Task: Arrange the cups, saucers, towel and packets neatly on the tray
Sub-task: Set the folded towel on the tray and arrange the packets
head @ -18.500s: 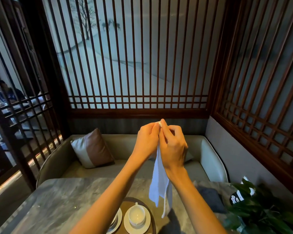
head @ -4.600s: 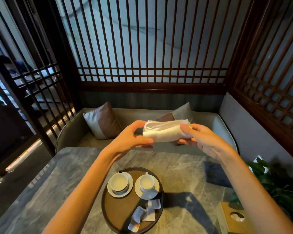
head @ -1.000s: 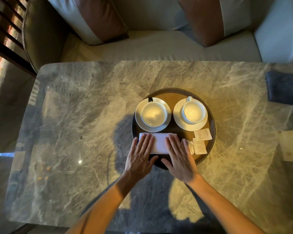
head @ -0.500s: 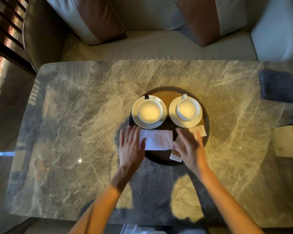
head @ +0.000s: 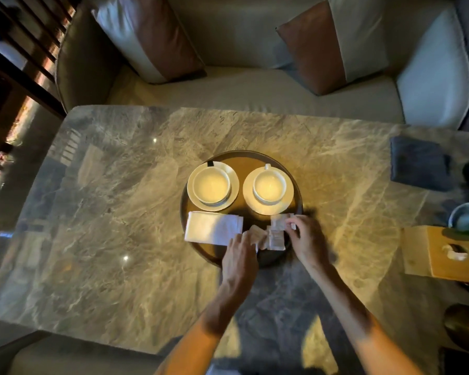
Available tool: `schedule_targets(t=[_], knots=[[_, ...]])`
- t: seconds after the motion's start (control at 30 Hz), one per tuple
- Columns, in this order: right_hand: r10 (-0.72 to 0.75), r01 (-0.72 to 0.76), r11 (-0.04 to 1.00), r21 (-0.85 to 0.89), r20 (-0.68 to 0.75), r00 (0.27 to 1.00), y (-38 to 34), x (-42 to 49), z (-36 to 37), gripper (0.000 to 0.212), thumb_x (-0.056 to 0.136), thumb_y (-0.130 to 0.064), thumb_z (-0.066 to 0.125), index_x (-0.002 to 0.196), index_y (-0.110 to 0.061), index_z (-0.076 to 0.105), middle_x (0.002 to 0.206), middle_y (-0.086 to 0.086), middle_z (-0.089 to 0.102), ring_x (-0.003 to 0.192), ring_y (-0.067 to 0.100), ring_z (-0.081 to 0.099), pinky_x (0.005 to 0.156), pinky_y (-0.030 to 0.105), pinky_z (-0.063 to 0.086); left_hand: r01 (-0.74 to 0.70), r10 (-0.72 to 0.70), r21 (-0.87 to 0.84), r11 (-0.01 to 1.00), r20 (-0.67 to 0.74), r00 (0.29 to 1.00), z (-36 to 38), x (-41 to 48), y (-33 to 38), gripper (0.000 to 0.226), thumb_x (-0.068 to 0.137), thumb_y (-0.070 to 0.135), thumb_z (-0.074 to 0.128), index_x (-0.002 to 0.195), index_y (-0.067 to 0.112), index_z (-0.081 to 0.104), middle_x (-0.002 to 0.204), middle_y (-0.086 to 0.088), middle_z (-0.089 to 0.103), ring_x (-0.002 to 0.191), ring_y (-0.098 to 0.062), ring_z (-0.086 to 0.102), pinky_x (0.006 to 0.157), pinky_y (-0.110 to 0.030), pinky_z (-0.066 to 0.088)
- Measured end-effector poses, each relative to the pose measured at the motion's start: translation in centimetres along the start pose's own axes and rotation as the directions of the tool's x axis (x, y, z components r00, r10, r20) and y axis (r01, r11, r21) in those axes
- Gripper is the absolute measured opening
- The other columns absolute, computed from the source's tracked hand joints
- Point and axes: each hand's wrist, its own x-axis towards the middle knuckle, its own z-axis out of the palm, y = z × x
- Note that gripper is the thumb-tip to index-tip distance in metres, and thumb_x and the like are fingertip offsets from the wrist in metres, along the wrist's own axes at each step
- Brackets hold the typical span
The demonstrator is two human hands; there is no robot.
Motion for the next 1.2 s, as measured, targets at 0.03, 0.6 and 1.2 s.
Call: schedule_targets(t=[0.03, 0.6, 1.2], knots=[[-0.038, 0.039, 0.999, -0.012, 0.039, 0.999, 0.1, 0.5, 0.2, 0.019, 0.085, -0.008, 0.071, 0.104, -0.011, 0.071, 0.109, 0.006, 0.070, 0.106, 0.024, 0.064, 0.092, 0.037, 0.053, 0.009, -0.009, 0.007, 1.000, 0.021, 1.000, 0.9, 0.3, 1.1, 0.022, 0.098, 0.018, 0.051, 0.119, 0.022, 0.053, 0.117, -0.002, 0.057, 0.108, -0.022, 0.056, 0.084, -0.038, 0.053], [-0.200, 0.401, 0.854, -0.331, 0.502, 0.841, 1.7, 1.8, 1.5, 0.057, 0.084, -0.022, 0.068, 0.136, -0.028, 0.045, 0.137, 0.015, 0.041, 0.120, 0.034, 0.044, 0.101, 0.043, 0.039, 0.232, -0.241, 0.256, 0.938, 0.006, 0.970, 7.0, 0.8, 4.0, 0.056, 0.095, 0.011, 0.053, 0.142, 0.029, 0.029, 0.148, -0.010, 0.022, 0.131, -0.036, 0.027, 0.097, -0.061, 0.040], [-0.147, 0.422, 0.853, -0.308, 0.633, 0.760, 0.2, 2.4, 2.2, 0.055, 0.083, -0.013, 0.069, 0.127, -0.020, 0.036, 0.128, 0.014, 0.035, 0.107, 0.035, 0.055, 0.086, 0.044, 0.053, 0.080, -0.064, 0.406, 0.911, -0.055, 0.996, 6.7, 0.1, 0.2, 0.040, 0.097, 0.011, 0.042, 0.135, 0.022, 0.038, 0.119, -0.009, 0.043, 0.105, -0.026, 0.047, 0.080, -0.037, 0.048]])
